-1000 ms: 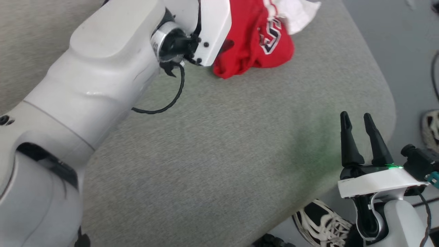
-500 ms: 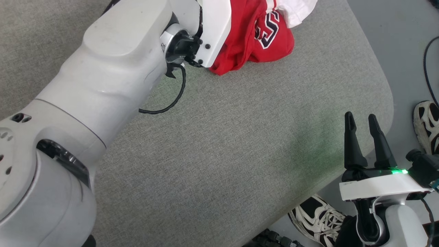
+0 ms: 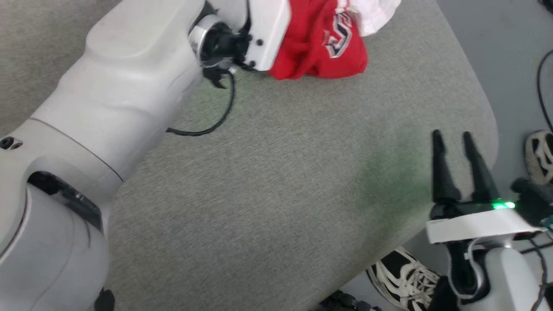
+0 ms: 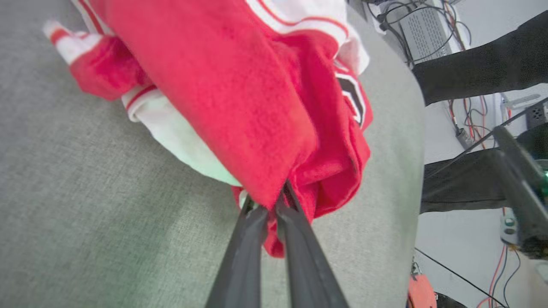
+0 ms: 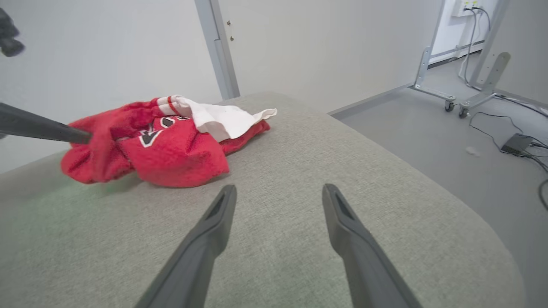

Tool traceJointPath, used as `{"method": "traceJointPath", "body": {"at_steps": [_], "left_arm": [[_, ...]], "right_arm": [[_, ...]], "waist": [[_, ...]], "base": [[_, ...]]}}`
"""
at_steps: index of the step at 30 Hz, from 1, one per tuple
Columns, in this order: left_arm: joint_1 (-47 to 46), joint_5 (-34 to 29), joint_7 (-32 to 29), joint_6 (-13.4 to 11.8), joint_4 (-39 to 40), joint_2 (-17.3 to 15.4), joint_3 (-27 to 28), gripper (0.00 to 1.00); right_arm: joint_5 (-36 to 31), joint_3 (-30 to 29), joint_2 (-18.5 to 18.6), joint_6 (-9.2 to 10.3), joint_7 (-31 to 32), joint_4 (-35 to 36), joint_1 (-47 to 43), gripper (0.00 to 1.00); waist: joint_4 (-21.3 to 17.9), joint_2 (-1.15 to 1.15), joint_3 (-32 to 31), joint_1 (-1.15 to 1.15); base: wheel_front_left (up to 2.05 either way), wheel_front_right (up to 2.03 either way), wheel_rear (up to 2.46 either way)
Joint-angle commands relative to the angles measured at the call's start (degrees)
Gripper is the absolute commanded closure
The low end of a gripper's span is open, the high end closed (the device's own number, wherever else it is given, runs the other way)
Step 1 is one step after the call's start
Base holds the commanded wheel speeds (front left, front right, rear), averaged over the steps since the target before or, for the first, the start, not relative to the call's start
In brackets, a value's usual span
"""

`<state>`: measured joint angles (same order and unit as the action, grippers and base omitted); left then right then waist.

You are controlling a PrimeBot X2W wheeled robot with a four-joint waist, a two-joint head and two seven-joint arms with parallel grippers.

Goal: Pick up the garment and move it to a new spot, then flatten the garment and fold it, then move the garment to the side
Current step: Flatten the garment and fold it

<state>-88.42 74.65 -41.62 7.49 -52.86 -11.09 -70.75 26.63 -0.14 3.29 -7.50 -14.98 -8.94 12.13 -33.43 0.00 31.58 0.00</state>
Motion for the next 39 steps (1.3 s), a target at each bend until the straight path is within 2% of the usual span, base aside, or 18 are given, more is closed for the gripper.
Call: {"method": "traceJointPath", "body": {"at_steps": [1, 7, 13, 18, 22, 25, 37, 38, 39], "left_arm": [[-0.57, 0.42, -0.16, -0.04, 0.66, 0.01, 0.24, 1.00], [-1.32, 4.14, -0.39, -0.04, 10.12, -5.10, 0.70, 1.00], [2.16, 6.32, -1.87, -0.04, 19.81, -12.65, -0.40, 1.00], [6.11, 6.12, -4.77, -0.04, 26.29, -18.45, -1.68, 1.00], [8.46, 4.31, -7.64, -0.04, 29.29, -22.28, -2.22, 1.00], [9.85, 2.93, -7.92, -0.04, 30.72, -23.58, -2.43, 1.00], [13.63, -2.81, -7.59, -0.04, 25.37, -20.38, -2.67, 1.00], [13.65, -3.02, -6.86, -0.05, 25.05, -20.32, -2.70, 0.96], [13.39, -3.52, -5.84, -0.05, 25.05, -20.29, -2.70, 0.67]], "right_arm": [[-0.18, -0.39, 0.49, 0.02, -0.26, 0.05, 0.21, 0.00], [-1.95, -3.06, 3.47, 0.01, -0.22, 0.84, 0.19, 0.00], [-3.28, -5.18, 5.86, 0.01, 2.49, 3.38, -0.26, 0.00], [-4.28, -6.15, 6.71, 0.01, 5.27, 6.15, -0.62, 0.00], [-4.81, -6.80, 6.78, 0.01, 7.02, 8.03, -1.08, 0.00], [-4.98, -6.83, 6.55, 0.01, 7.69, 9.14, -0.99, 0.00], [-5.48, -5.56, 4.97, 0.01, 7.65, 9.65, 0.23, 0.00], [-5.63, -5.14, 4.94, 0.01, 7.77, 9.57, 0.32, 0.00], [-5.70, -4.49, 4.96, 0.01, 8.10, 9.53, 0.49, 0.00]], "waist": [[2.65, 0.00, -1.43, 0.00], [12.37, 0.00, -5.34, 0.00], [21.36, 0.00, -8.17, 0.00], [25.62, 0.00, -9.33, 0.00], [26.70, 0.00, -9.48, 0.00], [26.43, 0.00, -9.03, 0.00], [22.86, 0.00, -5.35, 0.00], [22.69, 0.00, -5.29, 0.00], [22.59, 0.00, -5.28, 0.00]], "base": [[0.00, 0.00, 0.00], [0.00, 0.00, 0.00], [0.00, 0.00, 0.00], [0.00, 0.00, 0.00], [0.00, 0.00, 0.00], [0.00, 0.00, 0.00], [0.00, 0.00, 0.00], [0.00, 0.00, 0.00], [0.00, 0.00, 0.00]]}}
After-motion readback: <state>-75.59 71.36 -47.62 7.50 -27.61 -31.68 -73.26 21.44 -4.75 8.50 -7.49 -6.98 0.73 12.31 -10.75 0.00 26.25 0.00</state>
